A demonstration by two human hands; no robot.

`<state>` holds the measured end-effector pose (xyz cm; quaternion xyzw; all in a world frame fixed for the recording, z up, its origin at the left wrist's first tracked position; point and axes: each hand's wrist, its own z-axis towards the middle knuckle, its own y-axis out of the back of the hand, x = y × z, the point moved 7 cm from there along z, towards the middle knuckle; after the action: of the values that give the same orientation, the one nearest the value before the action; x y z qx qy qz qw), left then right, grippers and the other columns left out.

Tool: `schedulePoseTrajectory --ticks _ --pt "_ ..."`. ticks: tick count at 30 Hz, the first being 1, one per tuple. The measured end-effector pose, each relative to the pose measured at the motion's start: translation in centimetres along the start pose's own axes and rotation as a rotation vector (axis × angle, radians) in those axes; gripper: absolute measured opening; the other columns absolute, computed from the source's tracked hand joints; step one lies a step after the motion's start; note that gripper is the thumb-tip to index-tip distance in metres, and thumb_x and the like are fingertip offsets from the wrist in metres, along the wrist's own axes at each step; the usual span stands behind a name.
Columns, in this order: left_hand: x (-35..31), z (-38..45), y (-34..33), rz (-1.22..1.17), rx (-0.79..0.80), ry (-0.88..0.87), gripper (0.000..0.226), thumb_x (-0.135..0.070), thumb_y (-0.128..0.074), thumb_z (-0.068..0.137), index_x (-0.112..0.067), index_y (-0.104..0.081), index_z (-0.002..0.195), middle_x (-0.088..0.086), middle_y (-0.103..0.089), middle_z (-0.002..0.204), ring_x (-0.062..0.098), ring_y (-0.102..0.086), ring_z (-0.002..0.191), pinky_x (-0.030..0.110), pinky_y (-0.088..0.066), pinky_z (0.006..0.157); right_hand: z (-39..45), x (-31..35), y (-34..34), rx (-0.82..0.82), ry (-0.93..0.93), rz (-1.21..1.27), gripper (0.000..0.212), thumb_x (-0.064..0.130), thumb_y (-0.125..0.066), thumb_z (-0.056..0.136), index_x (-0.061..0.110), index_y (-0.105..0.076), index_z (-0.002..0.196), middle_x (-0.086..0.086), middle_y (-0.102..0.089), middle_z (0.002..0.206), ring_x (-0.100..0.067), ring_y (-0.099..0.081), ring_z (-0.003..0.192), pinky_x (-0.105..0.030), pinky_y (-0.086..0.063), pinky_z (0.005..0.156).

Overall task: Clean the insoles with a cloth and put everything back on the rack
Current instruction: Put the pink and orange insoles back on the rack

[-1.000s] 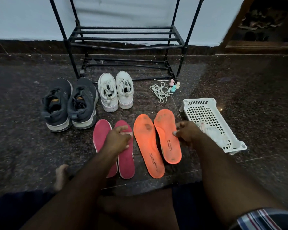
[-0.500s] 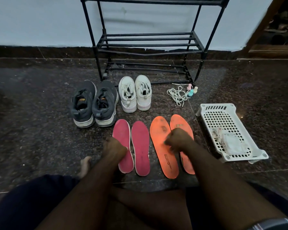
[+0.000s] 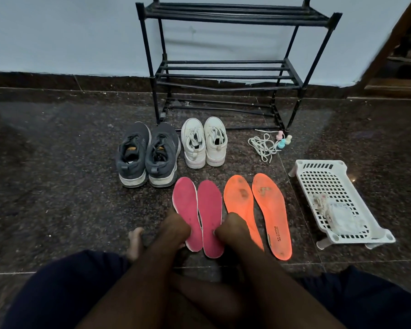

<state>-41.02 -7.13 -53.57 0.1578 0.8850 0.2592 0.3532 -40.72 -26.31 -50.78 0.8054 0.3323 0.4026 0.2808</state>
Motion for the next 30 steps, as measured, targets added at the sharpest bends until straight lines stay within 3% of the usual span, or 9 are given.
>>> schedulePoseTrajectory --ticks 3,5,8,11,16,19,25,28,30 --pt "-0.1 -1.4 -0.2 -0.137 0.096 0.028 0.023 0.002 -0.053 0.089 -0.012 -0.068 0.098 0.019 -0.071 0.1 0.03 -0.069 0.071 0.042 -0.06 0.053 0.2 -0.3 -0.1 0.027 -0.007 0.132 0.028 0.022 -0.069 0.073 0.012 -0.059 0.097 -0.011 -0.066 0.102 -0.031 -0.064 0.094 -0.035 -0.052 0.072" --pt "-0.5 -2.0 0.1 -0.185 0.096 -0.021 0.026 0.004 -0.054 0.085 -0.018 -0.067 0.093 0.015 -0.071 0.091 0.028 -0.069 0.067 0.038 -0.058 0.048 0.4 -0.8 0.2 0.025 0.003 0.245 0.02 0.019 -0.069 0.066 0.017 -0.057 0.082 -0.011 -0.069 0.09 -0.032 -0.067 0.086 -0.045 -0.058 0.074" --pt "-1.5 -2.9 0.9 -0.296 0.116 -0.118 0.034 0.004 -0.061 0.082 -0.024 -0.063 0.101 0.009 -0.073 0.093 0.028 -0.072 0.073 0.048 -0.06 0.052 -0.4 -0.8 1.9 0.021 0.023 0.439 0.016 0.006 -0.07 0.068 0.017 -0.06 0.073 -0.007 -0.07 0.075 -0.03 -0.069 0.076 -0.052 -0.059 0.071" --pt "-3.6 -4.0 2.5 -0.385 0.139 -0.181 0.038 0.001 -0.066 0.087 -0.025 -0.061 0.114 0.006 -0.074 0.099 0.023 -0.071 0.07 0.035 -0.056 0.049 -1.4 0.4 4.7 0.024 0.043 0.619 0.021 -0.002 -0.069 0.074 0.016 -0.058 0.074 -0.009 -0.068 0.074 -0.026 -0.065 0.065 -0.054 -0.057 0.07" --pt "-11.1 -4.9 8.0 -0.477 0.127 -0.368 0.043 0.003 -0.065 0.091 -0.019 -0.06 0.127 0.013 -0.074 0.098 0.018 -0.069 0.066 0.028 -0.053 0.044 -1.0 5.6 11.1 -0.003 0.136 0.828 0.023 -0.009 -0.058 0.087 0.014 -0.058 0.084 -0.006 -0.065 0.073 -0.018 -0.061 0.059 -0.035 -0.056 0.057" --pt "-17.0 -4.2 12.0 -0.486 0.061 -0.487 0.035 0.005 -0.064 0.091 -0.018 -0.063 0.118 0.01 -0.073 0.089 0.017 -0.068 0.061 0.026 -0.052 0.04 1.7 9.9 15.3 -0.035 0.212 0.867 0.023 -0.012 -0.057 0.087 0.012 -0.06 0.086 -0.008 -0.066 0.077 -0.018 -0.059 0.059 -0.03 -0.052 0.054" --pt "-28.5 3.7 18.0 -0.363 -0.126 -0.569 0.026 0.001 -0.069 0.089 -0.008 -0.067 0.113 0.012 -0.072 0.092 0.019 -0.067 0.056 0.027 -0.052 0.038 12.5 20.0 22.7 -0.082 0.364 0.86 0.023 -0.012 -0.059 0.086 0.01 -0.058 0.08 -0.011 -0.064 0.076 -0.021 -0.059 0.061 -0.029 -0.052 0.049" --pt "-33.3 10.1 20.5 -0.258 -0.227 -0.577 0.02 -0.005 -0.072 0.089 -0.013 -0.07 0.106 0.013 -0.073 0.088 0.021 -0.067 0.059 0.033 -0.058 0.051 19.4 25.4 24.8 -0.081 0.439 0.792 0.026 -0.008 -0.061 0.086 0.013 -0.057 0.072 -0.014 -0.063 0.085 -0.024 -0.062 0.072 -0.041 -0.058 0.064" --pt "-35.5 14.2 21.7 -0.24 -0.272 -0.573 0.015 -0.006 -0.074 0.087 -0.01 -0.073 0.102 0.015 -0.074 0.088 0.026 -0.07 0.067 0.038 -0.062 0.063 23.5 28.2 25.2 -0.051 0.459 0.735 0.029 -0.007 -0.06 0.089 0.014 -0.052 0.071 -0.01 -0.059 0.085 -0.02 -0.061 0.074 -0.038 -0.059 0.059"
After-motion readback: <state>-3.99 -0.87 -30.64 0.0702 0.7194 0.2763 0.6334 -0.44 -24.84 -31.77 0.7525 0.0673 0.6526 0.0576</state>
